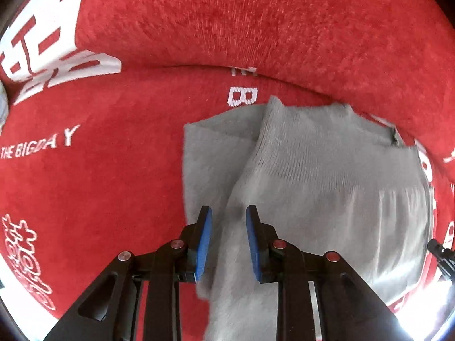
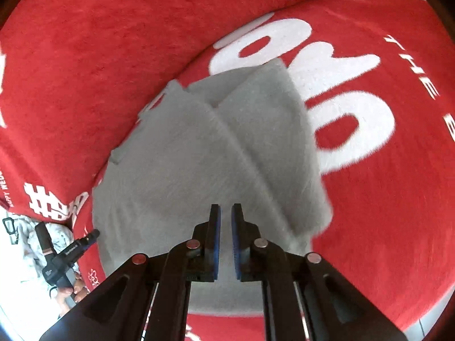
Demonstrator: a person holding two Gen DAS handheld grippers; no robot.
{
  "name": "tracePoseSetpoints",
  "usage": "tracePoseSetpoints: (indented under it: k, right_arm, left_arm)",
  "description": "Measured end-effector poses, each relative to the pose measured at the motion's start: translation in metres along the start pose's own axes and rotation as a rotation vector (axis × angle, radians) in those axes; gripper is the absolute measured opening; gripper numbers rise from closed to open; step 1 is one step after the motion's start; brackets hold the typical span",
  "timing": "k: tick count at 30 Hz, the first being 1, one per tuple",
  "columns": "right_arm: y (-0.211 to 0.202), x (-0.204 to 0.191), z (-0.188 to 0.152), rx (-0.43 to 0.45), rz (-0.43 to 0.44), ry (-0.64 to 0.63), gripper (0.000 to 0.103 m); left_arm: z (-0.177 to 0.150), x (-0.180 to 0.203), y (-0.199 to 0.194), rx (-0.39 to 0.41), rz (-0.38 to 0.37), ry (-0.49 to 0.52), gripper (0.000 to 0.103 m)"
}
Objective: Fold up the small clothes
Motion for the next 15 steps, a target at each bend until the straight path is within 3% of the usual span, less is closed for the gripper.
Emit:
tracePoseSetpoints:
  k: [6, 15]
  right_arm:
    - [0.009, -0.043, -0.057, -0.043, 0.026, 0.012, 0.010]
    - [0.034, -0.079, -0.120, -0.128, 0.028, -0.009, 0.010]
  left_arm:
    - [-0.017, -0.003, -0.020, -0.026, 0.021, 0.089, 0.027]
    - [-0.051, -0.018, -0.021, -0.071, 0.029, 0.100, 0.027]
Point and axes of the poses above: each gripper's, at about its wrist camera, not at the fingertips, and y roughly the way its jaws point, x to its right, z to its top, the point moved 9 cm from there along y, roughly the way its jaws point, and after that the axes turned 3 degrees about y, right-handed, at the moved point
